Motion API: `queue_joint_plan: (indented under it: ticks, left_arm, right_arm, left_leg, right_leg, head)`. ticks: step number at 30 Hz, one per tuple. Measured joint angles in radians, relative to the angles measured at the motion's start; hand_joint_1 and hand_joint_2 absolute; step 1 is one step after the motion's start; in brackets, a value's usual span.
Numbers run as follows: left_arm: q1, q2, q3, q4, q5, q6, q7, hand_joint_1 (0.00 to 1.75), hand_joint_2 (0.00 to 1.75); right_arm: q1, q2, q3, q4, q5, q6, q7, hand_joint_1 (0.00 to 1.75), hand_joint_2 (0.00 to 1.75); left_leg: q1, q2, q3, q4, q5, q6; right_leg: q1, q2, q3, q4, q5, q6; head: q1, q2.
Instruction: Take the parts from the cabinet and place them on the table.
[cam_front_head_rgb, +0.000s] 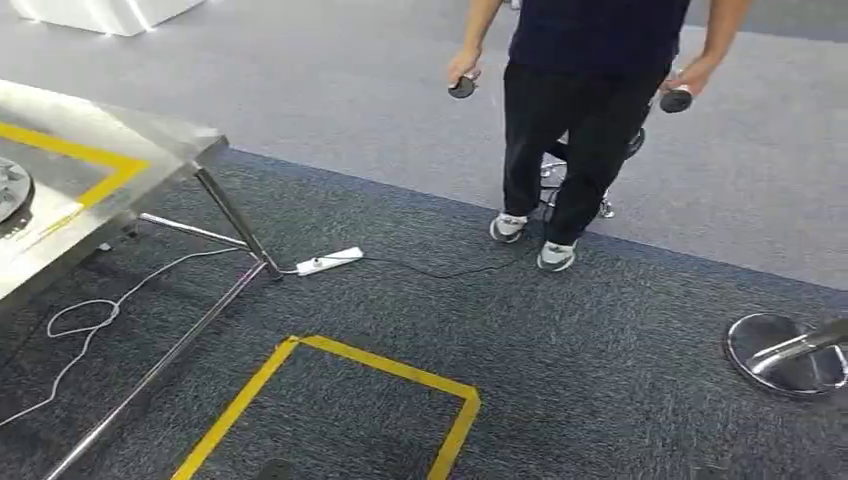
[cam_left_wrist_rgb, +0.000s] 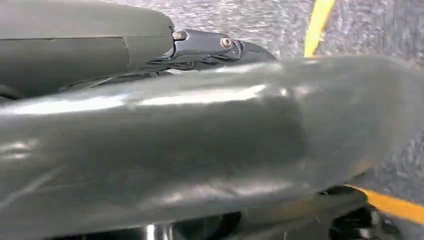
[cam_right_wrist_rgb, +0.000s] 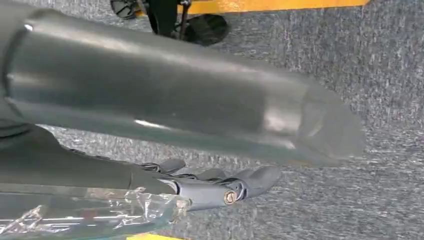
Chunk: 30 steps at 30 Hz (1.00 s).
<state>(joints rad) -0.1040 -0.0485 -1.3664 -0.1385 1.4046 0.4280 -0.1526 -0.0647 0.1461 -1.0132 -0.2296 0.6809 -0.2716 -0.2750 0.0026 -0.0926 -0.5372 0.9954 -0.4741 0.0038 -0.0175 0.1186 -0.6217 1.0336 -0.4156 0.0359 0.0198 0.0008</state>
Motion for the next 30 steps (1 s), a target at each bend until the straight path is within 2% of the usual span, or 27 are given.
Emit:
queue_joint_plan:
  ticks: [2, 3, 4, 5, 6, 7, 8, 9, 10, 11, 12, 13, 14, 15, 18, 19, 20, 21, 22, 28, 29, 30]
  left_arm:
    - [0.002, 0.0, 0.011, 0.0, 0.02, -0.033, 0.0, 0.0, 0.0]
    - [0.003, 0.002, 0.019, 0.0, 0.031, -0.062, 0.0, 0.0, 0.0]
    - [0.002, 0.006, 0.029, 0.0, 0.04, -0.103, 0.005, 0.0, 0.0]
    - [0.003, 0.008, 0.036, 0.0, 0.044, -0.143, 0.01, 0.0, 0.0]
    - [0.008, 0.012, 0.04, 0.0, 0.045, -0.187, 0.012, 0.0, 0.0]
    - [0.013, 0.013, 0.043, 0.0, 0.047, -0.239, 0.013, 0.0, 0.0]
    - [0.018, 0.016, 0.044, 0.0, 0.047, -0.269, 0.012, 0.0, 0.0]
    - [0.02, 0.019, 0.044, 0.0, 0.046, -0.29, 0.011, 0.0, 0.0]
    - [0.02, 0.019, 0.044, 0.0, 0.042, -0.294, 0.011, 0.0, 0.0]
    - [0.018, 0.021, 0.044, 0.0, 0.04, -0.292, 0.012, 0.0, 0.0]
    - [0.016, 0.022, 0.044, 0.0, 0.04, -0.286, 0.018, 0.0, 0.0]
    - [0.015, 0.023, 0.044, 0.0, 0.04, -0.277, 0.029, 0.0, 0.0]
    - [0.015, 0.028, 0.045, 0.0, 0.04, -0.27, 0.036, 0.0, 0.0]
    - [0.015, 0.03, 0.046, 0.0, 0.04, -0.267, 0.039, 0.0, 0.0]
    - [0.01, 0.034, 0.053, 0.0, 0.04, -0.265, 0.045, 0.0, 0.0]
    - [0.009, 0.034, 0.054, 0.0, 0.04, -0.265, 0.045, 0.0, 0.0]
    - [0.009, 0.034, 0.054, 0.0, 0.04, -0.265, 0.045, 0.0, 0.0]
    - [0.009, 0.034, 0.055, 0.0, 0.04, -0.265, 0.045, 0.0, 0.0]
    - [0.01, 0.034, 0.055, 0.0, 0.04, -0.265, 0.045, 0.0, 0.0]
    - [0.011, 0.034, 0.055, 0.0, 0.04, -0.265, 0.045, 0.0, 0.0]
    - [0.012, 0.034, 0.055, 0.0, 0.04, -0.265, 0.045, 0.0, 0.0]
    - [0.013, 0.034, 0.055, 0.0, 0.04, -0.265, 0.045, 0.0, 0.0]
  right_arm:
    - [0.005, 0.0, 0.009, 0.002, 0.008, 0.037, 0.022, 0.0, 0.0]
    - [0.008, 0.0, 0.015, 0.006, 0.023, 0.069, 0.039, 0.0, 0.0]
    - [0.012, 0.0, 0.024, 0.006, 0.038, 0.103, 0.052, 0.0, 0.0]
    - [0.013, 0.0, 0.034, 0.008, 0.05, 0.132, 0.064, 0.0, 0.0]
    - [0.011, 0.0, 0.042, 0.011, 0.057, 0.165, 0.073, 0.0, 0.0]
    - [0.007, 0.0, 0.052, 0.013, 0.066, 0.211, 0.094, 0.0, 0.0]
    - [0.007, 0.0, 0.059, 0.015, 0.071, 0.243, 0.117, 0.0, 0.0]
    - [0.009, 0.0, 0.064, 0.016, 0.072, 0.281, 0.149, 0.0, 0.0]
    - [0.012, -0.001, 0.066, 0.017, 0.071, 0.313, 0.185, 0.0, 0.0]
    - [0.015, -0.002, 0.066, 0.018, 0.071, 0.335, 0.228, 0.0, 0.0]
    - [0.017, -0.002, 0.069, 0.019, 0.071, 0.34, 0.25, 0.0, 0.0]
    - [0.015, -0.002, 0.071, 0.019, 0.07, 0.356, 0.28, 0.0, 0.0]
    - [0.01, -0.002, 0.071, 0.02, 0.068, 0.367, 0.298, 0.0, 0.0]
    - [0.008, -0.002, 0.071, 0.021, 0.067, 0.375, 0.309, 0.0, 0.0]
    - [0.012, -0.002, 0.071, 0.025, 0.067, 0.381, 0.323, 0.0, 0.0]
    - [0.014, -0.002, 0.071, 0.025, 0.067, 0.382, 0.324, 0.0, 0.0]
    - [0.013, -0.002, 0.071, 0.025, 0.067, 0.384, 0.324, 0.0, 0.0]
    - [0.011, -0.002, 0.071, 0.025, 0.067, 0.384, 0.324, 0.0, 0.0]
    - [0.01, -0.002, 0.071, 0.025, 0.067, 0.384, 0.324, 0.0, 0.0]
    - [0.01, -0.002, 0.071, 0.025, 0.067, 0.384, 0.324, 0.0, 0.0]
    - [0.009, -0.002, 0.071, 0.025, 0.067, 0.384, 0.324, 0.0, 0.0]
    - [0.009, -0.002, 0.071, 0.025, 0.067, 0.384, 0.324, 0.0, 0.0]
  left_leg:
    - [-0.008, 0.015, -0.002, 0.001, 0.002, 0.005]
    - [-0.006, 0.028, 0.0, -0.007, 0.009, 0.013]
    - [0.0, 0.046, 0.005, -0.017, 0.016, 0.018]
    - [-0.001, 0.054, 0.006, -0.018, 0.016, 0.022]
    - [-0.004, 0.068, 0.006, -0.018, 0.016, 0.025]
    - [-0.006, 0.087, 0.006, -0.018, 0.015, 0.026]
    - [-0.007, 0.103, 0.005, -0.017, 0.015, 0.026]
    - [-0.007, 0.117, 0.005, -0.017, 0.015, 0.026]
    - [-0.007, 0.128, 0.005, -0.017, 0.015, 0.026]
    - [-0.007, 0.137, 0.006, -0.017, 0.013, 0.025]
    - [-0.007, 0.148, 0.009, -0.017, 0.011, 0.022]
    - [-0.008, 0.158, 0.013, -0.015, 0.008, 0.016]
    - [-0.017, 0.165, 0.014, -0.013, 0.004, 0.01]
    - [-0.02, 0.172, 0.015, -0.009, 0.0, 0.006]
    - [-0.017, 0.194, 0.019, -0.013, 0.003, -0.003]
    - [-0.012, 0.181, 0.018, -0.007, -0.008, -0.013]
    - [-0.01, 0.138, 0.006, 0.024, -0.036, -0.018]
    - [-0.009, 0.115, -0.022, 0.09, -0.078, -0.02]
    - [-0.008, 0.108, -0.041, 0.133, -0.1, -0.021]
    - [-0.007, 0.106, -0.051, 0.155, -0.111, -0.021]
    - [-0.006, 0.101, -0.09, 0.237, -0.147, -0.021]
    - [-0.006, 0.1, -0.108, 0.276, -0.16, -0.021]
  right_leg:
    - [-0.009, 0.02, -0.003, -0.014, 0.011, 0.017]
    - [-0.008, 0.031, -0.006, -0.018, 0.016, 0.025]
    - [-0.007, -0.009, -0.017, -0.006, 0.01, 0.023]
    - [0.0, -0.065, -0.032, 0.027, -0.017, 0.026]
    - [0.0, -0.092, -0.064, 0.093, -0.056, 0.03]
    - [-0.001, -0.106, -0.106, 0.187, -0.1, 0.033]
    - [-0.001, -0.111, -0.141, 0.266, -0.131, 0.036]
    - [-0.001, -0.111, -0.154, 0.302, -0.138, 0.037]
    - [-0.001, -0.112, -0.141, 0.288, -0.123, 0.038]
    - [-0.001, -0.115, -0.107, 0.232, -0.092, 0.038]
    - [-0.002, -0.127, -0.051, 0.138, -0.052, 0.037]
    - [-0.001, -0.16, 0.013, 0.034, -0.019, 0.038]
    - [0.007, -0.2, 0.033, -0.006, -0.035, 0.034]
    - [0.002, -0.181, 0.041, -0.008, -0.025, 0.019]
    - [0.008, -0.155, 0.03, -0.006, -0.022, 0.0]
    - [0.003, -0.143, 0.031, -0.01, -0.017, -0.01]
    - [0.002, -0.136, 0.03, -0.011, -0.015, -0.015]
    - [0.002, -0.126, 0.027, -0.011, -0.014, -0.021]
    - [0.002, -0.121, 0.026, -0.011, -0.013, -0.021]
    - [0.002, -0.118, 0.025, -0.011, -0.013, -0.022]
    - [0.002, -0.107, 0.022, -0.011, -0.012, -0.024]
    - [0.003, -0.101, 0.021, -0.011, -0.011, -0.024]
  head:
    - [0.0, 0.0]
    - [0.002, 0.0]
    - [0.002, 0.0]
    - [0.008, 0.0]
    - [0.01, 0.0]
    - [0.009, 0.0]
    - [0.008, 0.0]
    - [0.01, 0.0]
    - [0.009, 0.0]
    - [0.01, 0.0]
    - [0.009, 0.0]
    - [0.01, 0.0]
    - [0.012, 0.0]
    - [0.006, 0.0]
    - [0.004, 0.0]
    - [0.003, 0.0]
    - [0.001, 0.0]
    - [0.0, 0.0]
    - [-0.001, 0.0]
    - [-0.001, 0.0]
    - [-0.001, 0.0]
    - [0.0, 0.0]
